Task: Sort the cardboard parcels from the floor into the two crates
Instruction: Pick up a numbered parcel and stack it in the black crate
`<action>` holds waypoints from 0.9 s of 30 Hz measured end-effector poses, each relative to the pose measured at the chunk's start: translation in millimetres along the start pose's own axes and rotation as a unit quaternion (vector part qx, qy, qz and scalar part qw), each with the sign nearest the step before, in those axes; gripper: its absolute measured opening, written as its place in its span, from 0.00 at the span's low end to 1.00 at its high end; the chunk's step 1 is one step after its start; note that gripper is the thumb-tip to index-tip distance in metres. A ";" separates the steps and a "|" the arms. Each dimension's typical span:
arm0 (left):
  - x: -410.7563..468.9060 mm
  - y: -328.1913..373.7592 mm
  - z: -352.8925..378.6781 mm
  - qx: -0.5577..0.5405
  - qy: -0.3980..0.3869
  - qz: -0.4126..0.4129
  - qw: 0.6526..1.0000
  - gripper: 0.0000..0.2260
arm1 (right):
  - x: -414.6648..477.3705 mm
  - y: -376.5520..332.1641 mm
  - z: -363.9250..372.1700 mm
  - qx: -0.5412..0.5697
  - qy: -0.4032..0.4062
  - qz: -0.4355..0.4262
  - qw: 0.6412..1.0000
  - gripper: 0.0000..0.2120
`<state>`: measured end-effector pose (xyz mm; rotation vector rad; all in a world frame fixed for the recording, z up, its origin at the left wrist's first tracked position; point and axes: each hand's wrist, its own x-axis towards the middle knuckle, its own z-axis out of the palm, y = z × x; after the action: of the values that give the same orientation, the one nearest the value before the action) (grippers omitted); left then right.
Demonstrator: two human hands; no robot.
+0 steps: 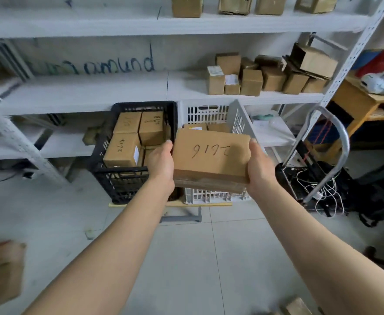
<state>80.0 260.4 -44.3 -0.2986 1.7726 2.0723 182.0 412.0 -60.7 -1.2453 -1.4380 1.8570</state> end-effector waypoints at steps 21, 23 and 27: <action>219.1 68.9 -31.5 -0.027 0.211 -0.024 0.977 0.13 | 164.9 -41.0 245.3 -0.134 -0.208 0.001 0.969 0.25; 231.5 68.5 -38.9 -0.014 0.213 -0.030 0.977 0.13 | 172.4 -41.6 261.4 -0.157 -0.218 -0.002 0.963 0.25; 255.3 71.2 -52.3 0.009 0.170 -0.063 0.983 0.14 | 192.0 -40.6 295.1 -0.198 -0.214 -0.024 0.956 0.24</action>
<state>-184.8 240.9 -94.0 -0.7801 1.9033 2.0055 -171.1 433.6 -83.0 -0.9940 -2.1359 1.9466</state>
